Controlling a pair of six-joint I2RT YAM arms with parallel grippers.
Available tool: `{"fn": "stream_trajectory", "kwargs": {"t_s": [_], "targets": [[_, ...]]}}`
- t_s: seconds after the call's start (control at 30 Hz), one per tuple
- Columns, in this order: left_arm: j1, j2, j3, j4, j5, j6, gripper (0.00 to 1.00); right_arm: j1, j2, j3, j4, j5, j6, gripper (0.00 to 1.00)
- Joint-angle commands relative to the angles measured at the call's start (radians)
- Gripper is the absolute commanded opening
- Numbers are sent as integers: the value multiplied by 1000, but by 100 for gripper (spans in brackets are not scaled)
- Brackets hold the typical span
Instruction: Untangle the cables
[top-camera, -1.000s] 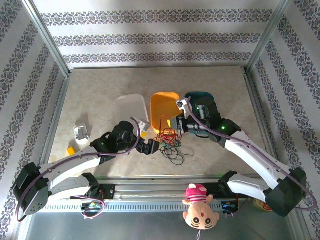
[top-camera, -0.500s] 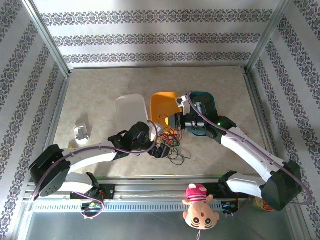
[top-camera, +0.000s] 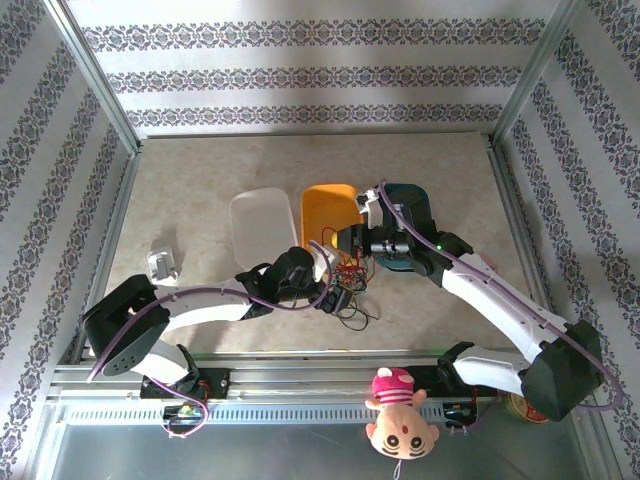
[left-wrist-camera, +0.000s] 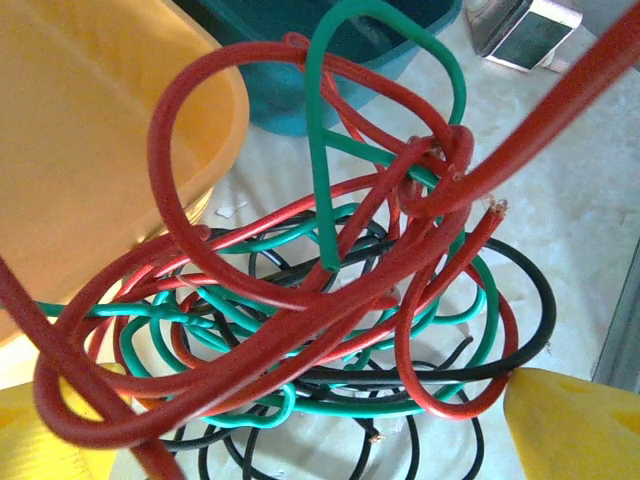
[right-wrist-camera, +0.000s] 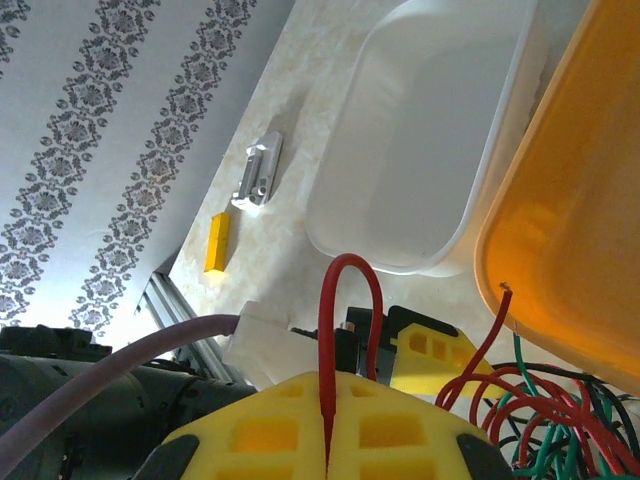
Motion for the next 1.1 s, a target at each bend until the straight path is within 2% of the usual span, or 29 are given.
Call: {"fn": "stream_trajectory", "kwargs": {"t_s": [0.0, 0.1, 0.23, 0.4, 0.57, 0.67, 0.77, 0.9, 0.97, 1.07], "targets": [[-18, 9, 44, 69, 22, 21, 96, -9, -10, -13, 37, -18, 21, 0], [-18, -8, 56, 46, 46, 30, 100, -15, -12, -21, 39, -6, 25, 0], [-18, -22, 56, 42, 42, 30, 99, -19, -15, -28, 47, -9, 29, 0], [-19, 34, 58, 65, -51, 4, 100, -19, -12, -28, 66, -19, 41, 0], [-28, 102, 73, 69, -77, 0, 89, -19, -15, -29, 95, -23, 62, 0], [-31, 126, 63, 87, -86, -14, 69, -20, -29, -31, 110, -14, 79, 0], [-31, 127, 44, 116, -103, -31, 39, -23, -54, -34, 120, 9, 96, 0], [-31, 96, 10, 152, -139, -36, 11, -35, -103, -49, 123, 103, 134, 0], [-31, 78, -6, 158, -159, -48, 0, -40, -143, -65, 120, 193, 163, 0], [-31, 43, -40, 171, -176, -66, 0, -57, -220, -99, 120, 348, 223, 0]]}}
